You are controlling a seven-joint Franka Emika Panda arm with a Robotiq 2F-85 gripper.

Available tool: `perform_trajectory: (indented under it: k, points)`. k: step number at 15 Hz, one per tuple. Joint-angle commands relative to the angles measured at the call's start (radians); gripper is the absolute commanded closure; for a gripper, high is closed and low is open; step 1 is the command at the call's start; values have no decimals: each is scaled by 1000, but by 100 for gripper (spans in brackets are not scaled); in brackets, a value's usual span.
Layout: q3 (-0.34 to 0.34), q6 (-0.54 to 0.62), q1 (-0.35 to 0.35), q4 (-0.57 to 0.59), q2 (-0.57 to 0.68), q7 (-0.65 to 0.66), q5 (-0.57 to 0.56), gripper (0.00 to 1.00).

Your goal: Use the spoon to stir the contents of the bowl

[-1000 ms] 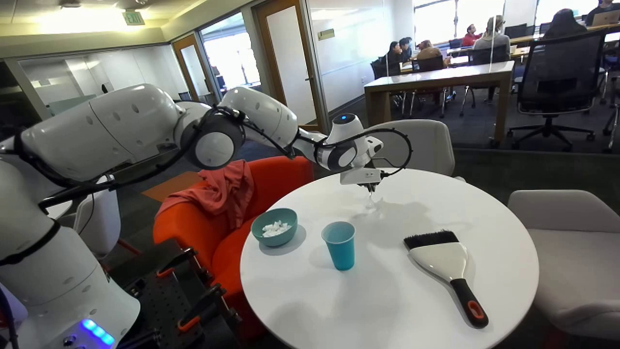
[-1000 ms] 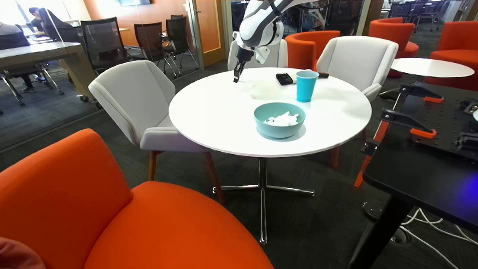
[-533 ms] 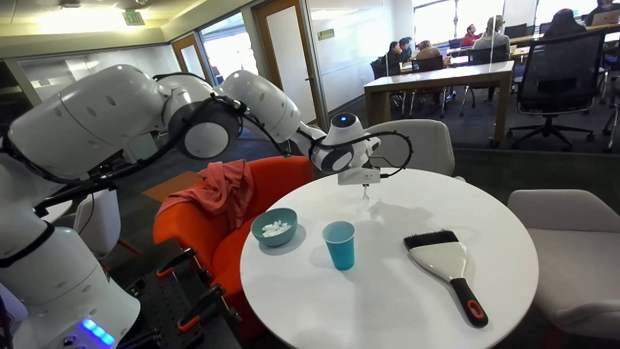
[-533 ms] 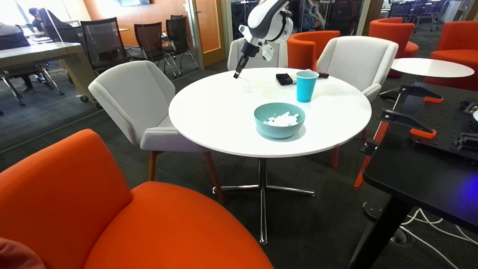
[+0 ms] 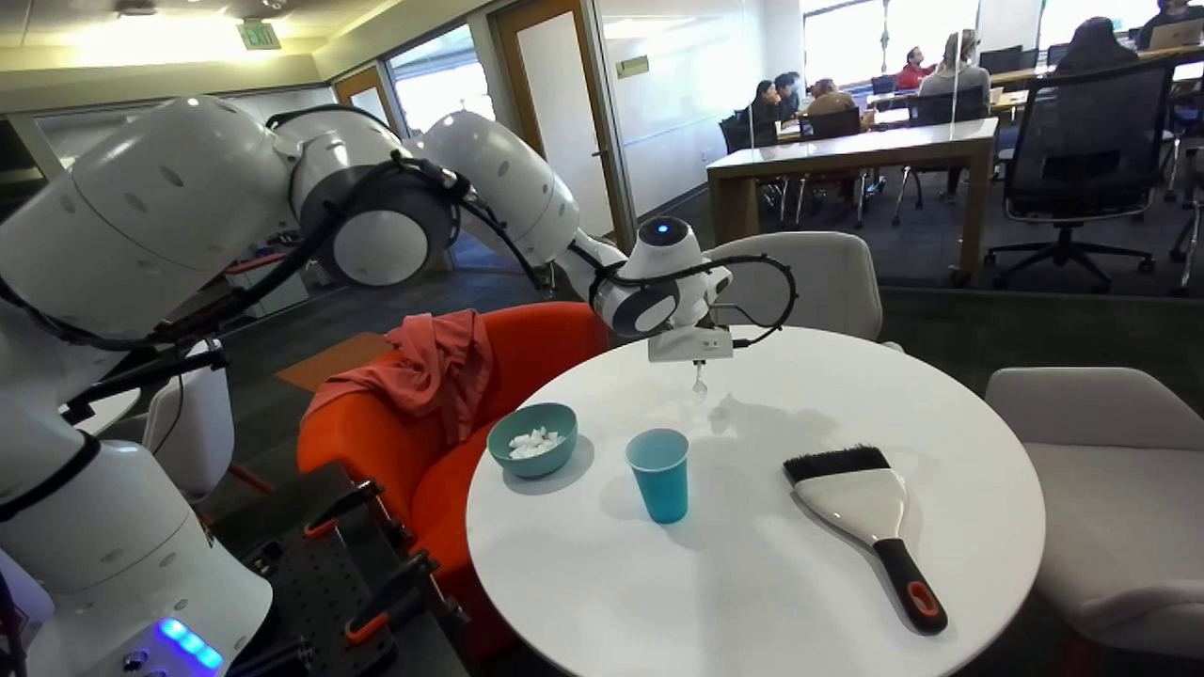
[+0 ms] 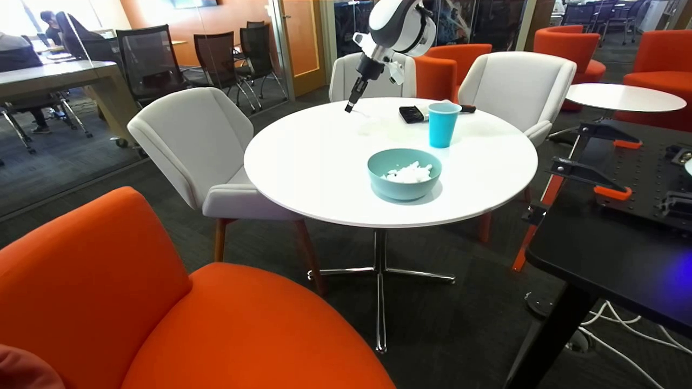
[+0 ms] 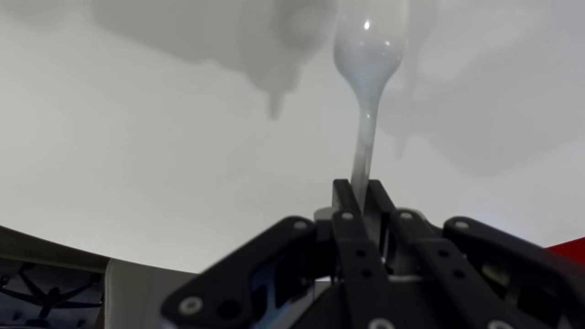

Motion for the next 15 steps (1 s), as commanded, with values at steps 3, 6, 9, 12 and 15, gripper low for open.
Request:
perform_trajectory:
  k: [3,6,9,12,15]
  points:
    - [51,43,-30,-33,-12,-66,43,97]
    - [143,108,-105,-139,-64,-138,50,97]
    - [256,153,-214,-285,-121,-203,34,97]
    - [377,164,-349,-424,-157,-263,18,97]
    - [512,166,-521,-577,-177,-319,9,97]
